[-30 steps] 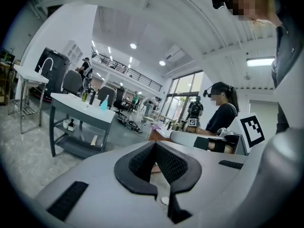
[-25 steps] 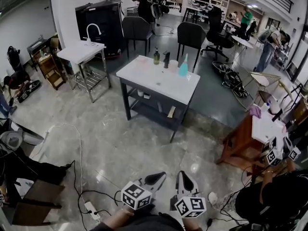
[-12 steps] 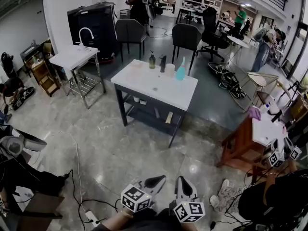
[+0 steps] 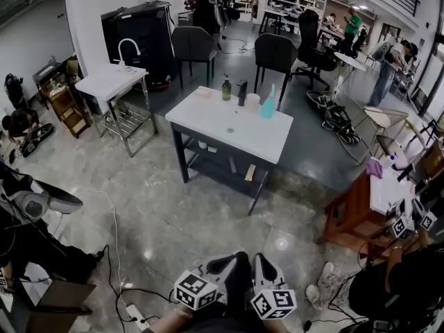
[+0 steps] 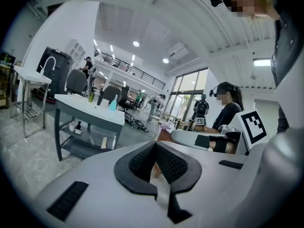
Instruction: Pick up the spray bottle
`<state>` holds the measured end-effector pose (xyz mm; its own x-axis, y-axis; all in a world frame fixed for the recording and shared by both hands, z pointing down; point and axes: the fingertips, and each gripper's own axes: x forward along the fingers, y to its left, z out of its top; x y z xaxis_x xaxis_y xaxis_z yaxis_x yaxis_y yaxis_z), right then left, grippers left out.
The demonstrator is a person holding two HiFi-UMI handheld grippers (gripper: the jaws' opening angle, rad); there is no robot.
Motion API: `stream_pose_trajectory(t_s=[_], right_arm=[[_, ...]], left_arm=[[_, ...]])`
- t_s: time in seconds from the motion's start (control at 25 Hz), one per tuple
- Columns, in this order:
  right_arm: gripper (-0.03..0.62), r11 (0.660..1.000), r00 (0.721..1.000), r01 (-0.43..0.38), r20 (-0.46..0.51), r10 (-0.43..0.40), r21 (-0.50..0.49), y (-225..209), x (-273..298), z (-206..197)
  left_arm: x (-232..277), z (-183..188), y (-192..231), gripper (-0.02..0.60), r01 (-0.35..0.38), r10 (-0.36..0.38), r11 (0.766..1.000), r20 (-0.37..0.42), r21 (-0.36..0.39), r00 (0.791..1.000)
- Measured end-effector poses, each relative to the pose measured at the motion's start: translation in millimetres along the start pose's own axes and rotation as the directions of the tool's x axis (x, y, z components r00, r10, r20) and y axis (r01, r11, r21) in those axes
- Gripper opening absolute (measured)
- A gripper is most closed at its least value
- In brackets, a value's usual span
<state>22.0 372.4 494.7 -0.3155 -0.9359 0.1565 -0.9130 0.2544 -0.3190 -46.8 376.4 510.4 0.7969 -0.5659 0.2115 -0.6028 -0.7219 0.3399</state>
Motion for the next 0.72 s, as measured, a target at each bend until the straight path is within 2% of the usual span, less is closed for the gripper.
stream_pose_trajectory(t_s=[0.32,0.72], right_arm=[[0.009,0.999,0.999,-0.038,-0.015,0.037,-0.025,-6.1,46.9,14.6],[0.009,0.996,0.996,-0.081,-0.023,0.081,-0.028,-15.1,112.1,32.1]], left_arm=[[9.3,27.3,37.6,0.005,-0.059,0.059,0.998,0.058,-0.007,0.997],[44.8,48.7,81.4,0.005,-0.077,0.078,0.997,0.042,-0.03,0.996]])
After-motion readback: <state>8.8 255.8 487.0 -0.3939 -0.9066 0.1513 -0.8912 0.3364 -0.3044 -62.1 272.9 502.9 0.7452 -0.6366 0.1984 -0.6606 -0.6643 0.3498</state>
